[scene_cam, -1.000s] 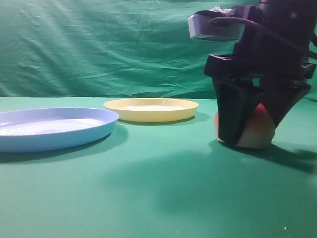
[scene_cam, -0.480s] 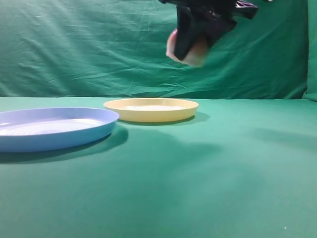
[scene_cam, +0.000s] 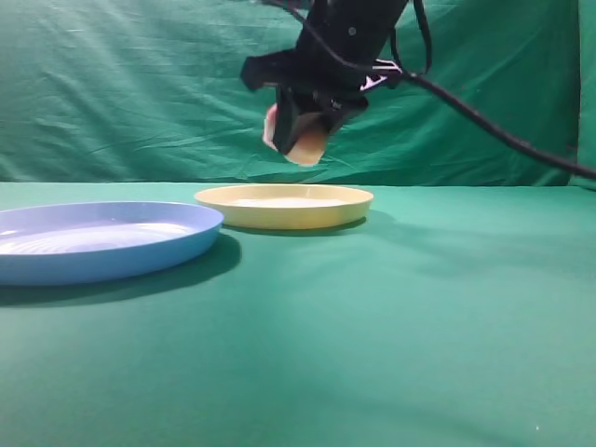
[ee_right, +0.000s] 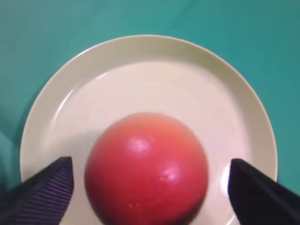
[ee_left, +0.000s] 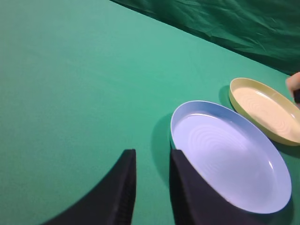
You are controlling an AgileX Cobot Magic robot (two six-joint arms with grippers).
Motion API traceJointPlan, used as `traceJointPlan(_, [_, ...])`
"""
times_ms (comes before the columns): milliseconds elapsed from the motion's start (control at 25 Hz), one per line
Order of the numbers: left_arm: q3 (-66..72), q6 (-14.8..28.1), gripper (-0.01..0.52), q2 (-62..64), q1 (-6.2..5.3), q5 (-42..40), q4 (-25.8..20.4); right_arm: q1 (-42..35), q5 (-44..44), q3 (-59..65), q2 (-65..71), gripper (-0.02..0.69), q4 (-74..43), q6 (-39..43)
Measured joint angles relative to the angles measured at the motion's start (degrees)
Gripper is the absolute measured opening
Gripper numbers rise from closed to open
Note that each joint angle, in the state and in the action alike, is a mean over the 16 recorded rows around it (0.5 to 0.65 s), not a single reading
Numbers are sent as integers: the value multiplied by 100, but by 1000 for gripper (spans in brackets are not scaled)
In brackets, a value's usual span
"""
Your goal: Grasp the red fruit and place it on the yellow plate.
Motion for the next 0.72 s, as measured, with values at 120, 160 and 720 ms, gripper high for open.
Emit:
traceJointPlan(120, [0, 0, 157, 0, 0, 0, 0, 0, 367, -188, -114, 571, -33, 8])
traceJointPlan(160, [0, 0, 157, 0, 0, 0, 0, 0, 516, -259, -173, 564, -45, 16])
traceJointPlan(720, [0, 0, 157, 0, 0, 0, 0, 28, 2213, -344, -2034, 88, -137, 616])
